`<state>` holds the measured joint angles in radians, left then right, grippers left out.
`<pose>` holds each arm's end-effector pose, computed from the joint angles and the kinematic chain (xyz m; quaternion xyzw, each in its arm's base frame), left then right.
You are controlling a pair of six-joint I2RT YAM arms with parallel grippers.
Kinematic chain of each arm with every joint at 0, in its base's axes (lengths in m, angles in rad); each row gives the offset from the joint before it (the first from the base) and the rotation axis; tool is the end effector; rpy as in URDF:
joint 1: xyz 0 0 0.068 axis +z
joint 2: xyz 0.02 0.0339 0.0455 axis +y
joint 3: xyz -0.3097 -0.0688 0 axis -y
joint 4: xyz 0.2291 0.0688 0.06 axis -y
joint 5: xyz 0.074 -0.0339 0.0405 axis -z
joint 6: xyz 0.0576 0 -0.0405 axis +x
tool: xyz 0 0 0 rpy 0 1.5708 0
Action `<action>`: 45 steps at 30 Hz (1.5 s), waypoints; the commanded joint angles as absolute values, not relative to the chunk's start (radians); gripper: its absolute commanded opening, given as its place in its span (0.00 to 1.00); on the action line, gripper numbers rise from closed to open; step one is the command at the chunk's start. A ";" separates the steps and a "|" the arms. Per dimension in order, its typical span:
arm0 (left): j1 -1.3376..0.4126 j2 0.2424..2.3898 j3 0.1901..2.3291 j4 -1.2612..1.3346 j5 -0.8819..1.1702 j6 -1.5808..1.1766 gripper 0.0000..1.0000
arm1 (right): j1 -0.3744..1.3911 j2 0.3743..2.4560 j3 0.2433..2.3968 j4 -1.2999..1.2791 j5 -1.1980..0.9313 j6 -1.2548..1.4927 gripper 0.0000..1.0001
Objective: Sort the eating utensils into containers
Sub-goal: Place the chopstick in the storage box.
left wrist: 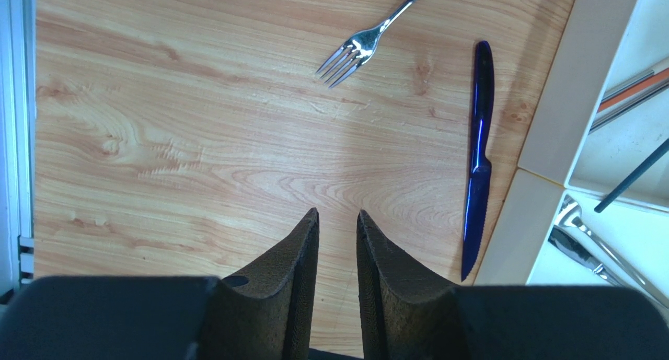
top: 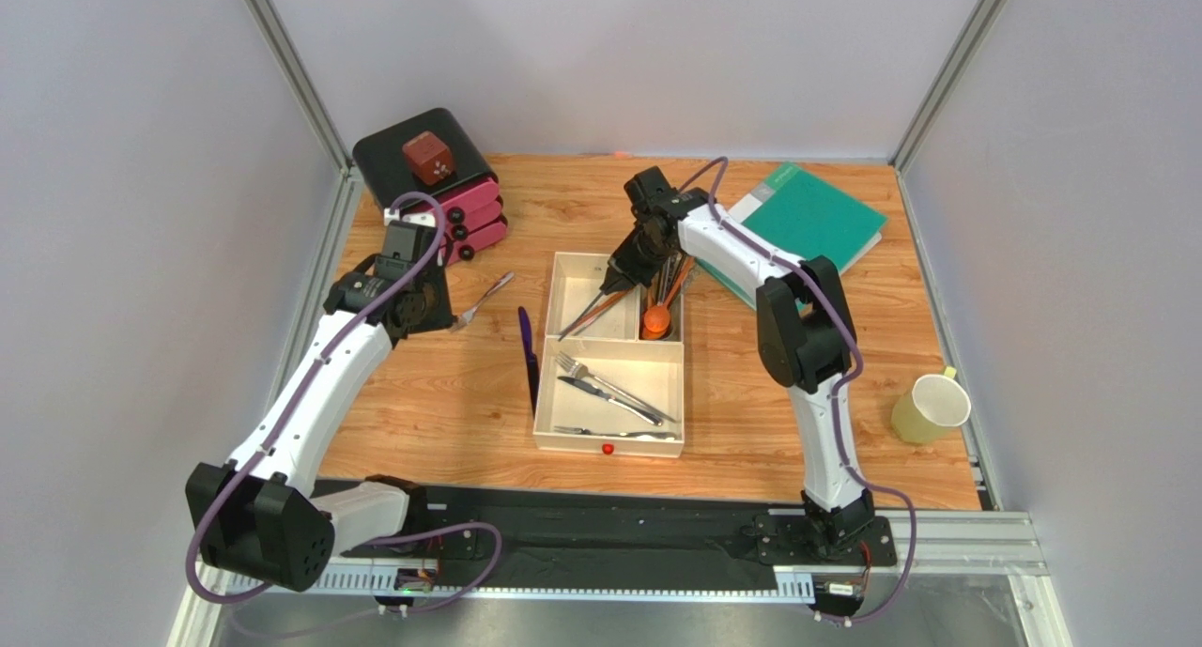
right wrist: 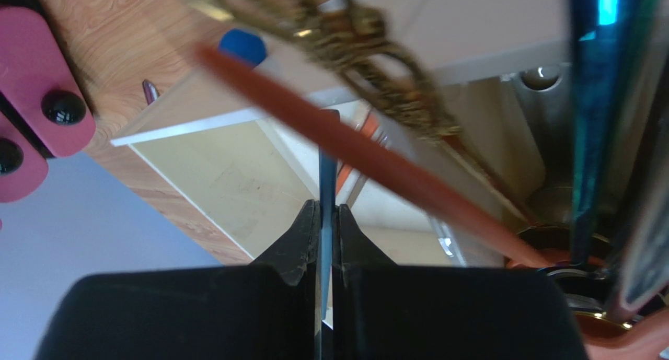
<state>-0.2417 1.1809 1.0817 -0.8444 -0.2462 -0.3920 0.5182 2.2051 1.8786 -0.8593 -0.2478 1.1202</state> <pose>0.2096 -0.0372 0.3318 -0.1086 0.9385 0.0156 0.3273 0.4174 0.2543 0.2260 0.2662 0.9372 0.2215 0.0410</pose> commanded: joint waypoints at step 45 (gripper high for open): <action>-0.235 1.867 1.555 -0.963 -0.164 -0.120 0.48 | 0.362 1.564 1.378 -0.380 -0.571 1.396 0.44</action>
